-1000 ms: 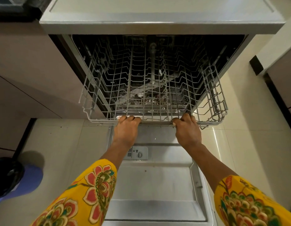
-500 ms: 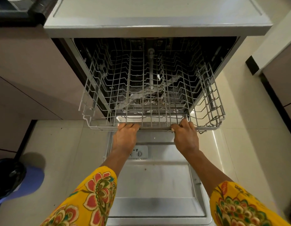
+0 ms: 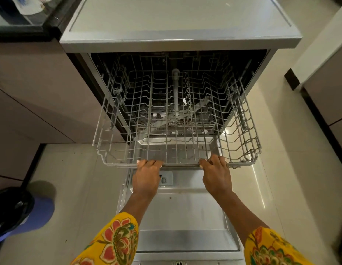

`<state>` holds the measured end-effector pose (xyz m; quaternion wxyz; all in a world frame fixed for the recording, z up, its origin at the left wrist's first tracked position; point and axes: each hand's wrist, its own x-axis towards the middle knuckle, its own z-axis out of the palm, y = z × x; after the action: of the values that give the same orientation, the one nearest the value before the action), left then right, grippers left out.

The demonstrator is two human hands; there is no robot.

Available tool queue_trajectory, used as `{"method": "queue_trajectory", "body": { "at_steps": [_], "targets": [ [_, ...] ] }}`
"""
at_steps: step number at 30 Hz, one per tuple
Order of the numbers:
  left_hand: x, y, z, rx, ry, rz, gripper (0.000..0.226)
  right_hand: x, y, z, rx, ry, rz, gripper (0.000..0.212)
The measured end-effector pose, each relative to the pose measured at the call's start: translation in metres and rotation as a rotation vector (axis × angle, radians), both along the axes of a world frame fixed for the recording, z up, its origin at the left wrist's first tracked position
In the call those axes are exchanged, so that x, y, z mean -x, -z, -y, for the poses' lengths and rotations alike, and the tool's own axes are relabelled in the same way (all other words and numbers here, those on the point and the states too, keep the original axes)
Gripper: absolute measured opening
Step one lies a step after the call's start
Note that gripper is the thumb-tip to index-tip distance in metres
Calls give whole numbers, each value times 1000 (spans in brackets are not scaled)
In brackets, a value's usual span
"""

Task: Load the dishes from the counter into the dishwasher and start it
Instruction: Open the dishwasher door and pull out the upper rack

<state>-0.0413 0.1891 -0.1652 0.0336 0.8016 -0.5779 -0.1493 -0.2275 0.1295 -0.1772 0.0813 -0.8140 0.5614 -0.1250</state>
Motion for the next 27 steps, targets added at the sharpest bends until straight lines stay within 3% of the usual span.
{"method": "queue_trajectory", "body": {
  "at_steps": [14, 20, 27],
  "targets": [
    [12, -10, -26, -47, 12, -7, 42, 14, -3, -25, -109, -50, -99, 35],
    [8, -16, -30, -94, 24, -59, 43, 16, -15, -24, -268, -94, -189, 30],
    [3, -42, -46, -246, 66, -161, 48, 8, -55, -29, -498, -115, -210, 45]
  ]
}}
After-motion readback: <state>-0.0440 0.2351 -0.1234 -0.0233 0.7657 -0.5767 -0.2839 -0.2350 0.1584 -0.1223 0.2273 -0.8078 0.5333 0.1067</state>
